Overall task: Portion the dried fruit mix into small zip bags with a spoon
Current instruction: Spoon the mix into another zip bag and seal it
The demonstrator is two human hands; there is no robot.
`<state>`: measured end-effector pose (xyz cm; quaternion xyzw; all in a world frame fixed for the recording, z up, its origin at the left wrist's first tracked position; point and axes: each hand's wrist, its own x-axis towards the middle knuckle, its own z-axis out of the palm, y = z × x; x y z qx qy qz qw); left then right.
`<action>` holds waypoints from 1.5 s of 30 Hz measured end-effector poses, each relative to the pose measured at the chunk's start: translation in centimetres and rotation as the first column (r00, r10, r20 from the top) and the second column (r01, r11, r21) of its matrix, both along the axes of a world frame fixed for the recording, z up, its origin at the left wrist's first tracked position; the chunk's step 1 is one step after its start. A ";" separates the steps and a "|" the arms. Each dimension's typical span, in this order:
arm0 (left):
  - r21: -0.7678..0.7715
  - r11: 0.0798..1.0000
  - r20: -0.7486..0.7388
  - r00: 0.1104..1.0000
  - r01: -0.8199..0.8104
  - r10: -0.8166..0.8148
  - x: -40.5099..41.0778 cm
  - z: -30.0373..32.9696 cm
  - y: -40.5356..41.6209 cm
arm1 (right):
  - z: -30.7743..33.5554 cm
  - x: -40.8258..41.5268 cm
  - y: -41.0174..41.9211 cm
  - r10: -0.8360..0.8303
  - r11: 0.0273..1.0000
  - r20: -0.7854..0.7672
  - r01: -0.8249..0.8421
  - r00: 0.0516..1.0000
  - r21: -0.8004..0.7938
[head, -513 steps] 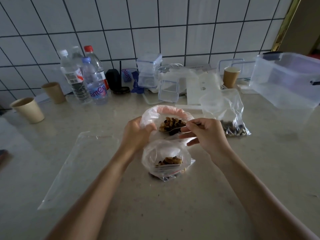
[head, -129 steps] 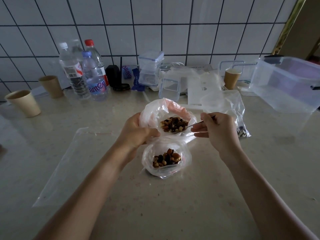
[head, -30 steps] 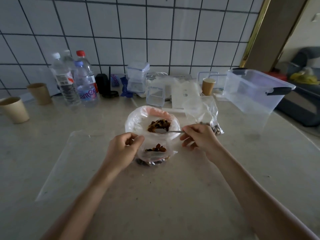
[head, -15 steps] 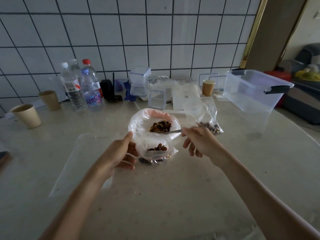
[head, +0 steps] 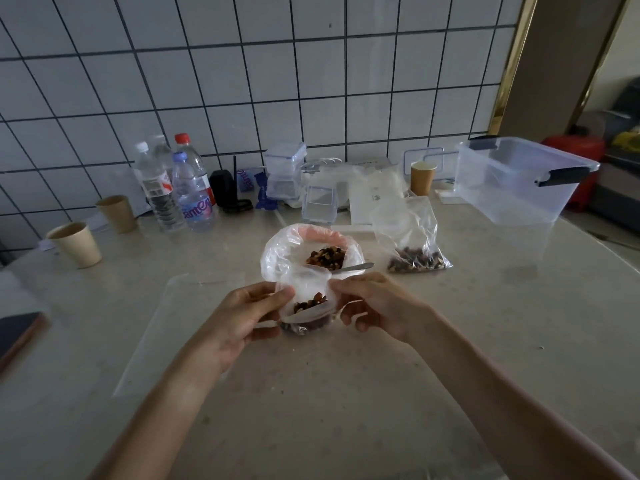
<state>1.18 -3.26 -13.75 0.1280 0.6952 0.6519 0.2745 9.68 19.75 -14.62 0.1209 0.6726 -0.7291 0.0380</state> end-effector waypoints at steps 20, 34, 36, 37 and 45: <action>0.186 0.982 0.223 0.973 0.011 -0.054 -0.2 1.3 -0.5 | 1.3 1.0 1.2 -0.018 0.955 0.038 0.028 0.999 -0.297; 0.084 0.995 -0.140 0.988 -0.046 0.058 0.1 1.5 -0.3 | 2.5 1.0 -0.6 -0.226 0.892 -0.260 0.307 0.939 0.331; -0.003 0.989 -0.271 0.952 -0.150 0.144 0.1 2.0 0.1 | 2.9 1.0 -1.3 -0.244 0.828 -0.336 0.376 0.910 0.416; -0.045 0.976 -0.373 0.910 -0.215 0.183 0.2 2.2 0.3 | 3.1 0.9 -1.6 -0.247 0.781 -0.377 0.414 0.893 0.468; -0.345 0.854 -0.767 0.642 -0.389 -0.018 0.1 2.4 0.9 | 3.7 0.8 -2.2 -0.118 0.431 -0.355 0.370 0.927 0.823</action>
